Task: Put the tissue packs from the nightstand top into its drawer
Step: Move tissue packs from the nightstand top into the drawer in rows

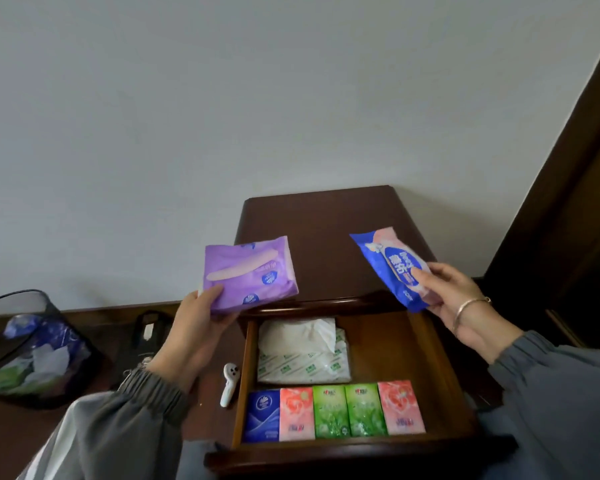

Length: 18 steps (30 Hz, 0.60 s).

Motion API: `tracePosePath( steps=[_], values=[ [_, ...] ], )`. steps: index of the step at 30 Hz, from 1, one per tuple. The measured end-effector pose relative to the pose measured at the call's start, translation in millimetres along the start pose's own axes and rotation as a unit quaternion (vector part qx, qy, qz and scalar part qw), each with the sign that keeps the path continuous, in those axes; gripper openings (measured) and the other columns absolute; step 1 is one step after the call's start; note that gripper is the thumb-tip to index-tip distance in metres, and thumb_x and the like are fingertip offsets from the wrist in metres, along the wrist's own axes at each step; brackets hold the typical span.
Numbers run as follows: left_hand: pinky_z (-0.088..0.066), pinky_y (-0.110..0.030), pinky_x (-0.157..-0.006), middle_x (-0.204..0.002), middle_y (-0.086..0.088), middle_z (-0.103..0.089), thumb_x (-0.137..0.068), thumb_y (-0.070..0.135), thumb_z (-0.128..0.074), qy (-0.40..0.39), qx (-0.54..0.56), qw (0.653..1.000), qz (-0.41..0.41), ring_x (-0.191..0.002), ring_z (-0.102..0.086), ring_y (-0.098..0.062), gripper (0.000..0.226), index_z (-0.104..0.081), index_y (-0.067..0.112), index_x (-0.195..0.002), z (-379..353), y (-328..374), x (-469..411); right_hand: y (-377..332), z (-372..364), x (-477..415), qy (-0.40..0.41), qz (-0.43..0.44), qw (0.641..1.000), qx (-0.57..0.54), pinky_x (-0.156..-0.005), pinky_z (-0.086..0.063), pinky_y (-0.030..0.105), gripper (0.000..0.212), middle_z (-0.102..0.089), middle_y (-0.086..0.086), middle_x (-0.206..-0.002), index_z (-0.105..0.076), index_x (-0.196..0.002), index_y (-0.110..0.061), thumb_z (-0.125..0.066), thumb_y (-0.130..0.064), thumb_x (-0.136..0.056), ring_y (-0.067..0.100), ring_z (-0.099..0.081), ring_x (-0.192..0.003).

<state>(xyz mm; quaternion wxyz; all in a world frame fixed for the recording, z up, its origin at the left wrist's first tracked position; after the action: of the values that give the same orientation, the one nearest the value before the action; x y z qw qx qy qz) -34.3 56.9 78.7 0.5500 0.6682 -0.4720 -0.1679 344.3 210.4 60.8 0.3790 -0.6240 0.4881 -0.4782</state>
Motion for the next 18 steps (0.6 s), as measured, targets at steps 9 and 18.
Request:
tracePosePath(
  steps=[9,18],
  values=[
    [-0.057,-0.034,-0.078,-0.098,-0.009,-0.075,-0.097,0.012,-0.047,0.005,0.043,0.998,0.045,-0.082,-0.072,-0.018,0.023,-0.059,0.005,-0.114,53.5,-38.7,60.9,48.5,-10.3,54.0,-0.169,-0.126,0.961,0.178,-0.057,-0.058,0.025,0.027,-0.071,0.013,-0.077,-0.062,-0.093,-0.003,-0.067,0.014,-0.072,0.018,-0.069,-0.062],
    [-0.046,-0.038,-0.093,-0.108,-0.011,-0.073,-0.094,0.017,-0.052,0.018,0.029,0.998,0.047,-0.082,-0.072,-0.017,0.027,-0.061,0.008,-0.117,96.1,-44.8,59.4,129.1,-80.6,30.1,-0.155,-0.173,0.959,0.162,-0.067,-0.06,0.03,0.011,-0.072,0.015,-0.078,-0.066,-0.082,0.001,-0.073,0.005,-0.073,0.021,-0.071,-0.067]
  ],
)
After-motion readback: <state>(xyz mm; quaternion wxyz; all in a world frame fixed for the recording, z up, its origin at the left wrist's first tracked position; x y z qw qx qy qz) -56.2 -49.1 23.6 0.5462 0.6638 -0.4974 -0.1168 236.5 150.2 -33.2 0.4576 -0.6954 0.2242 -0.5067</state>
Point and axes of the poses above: each hand's wrist, its own x-axis away from the middle knuckle, its own z-axis out of the back of the hand, y = z × x, the point moved 9 cm from there along -x, towards the middle knuckle
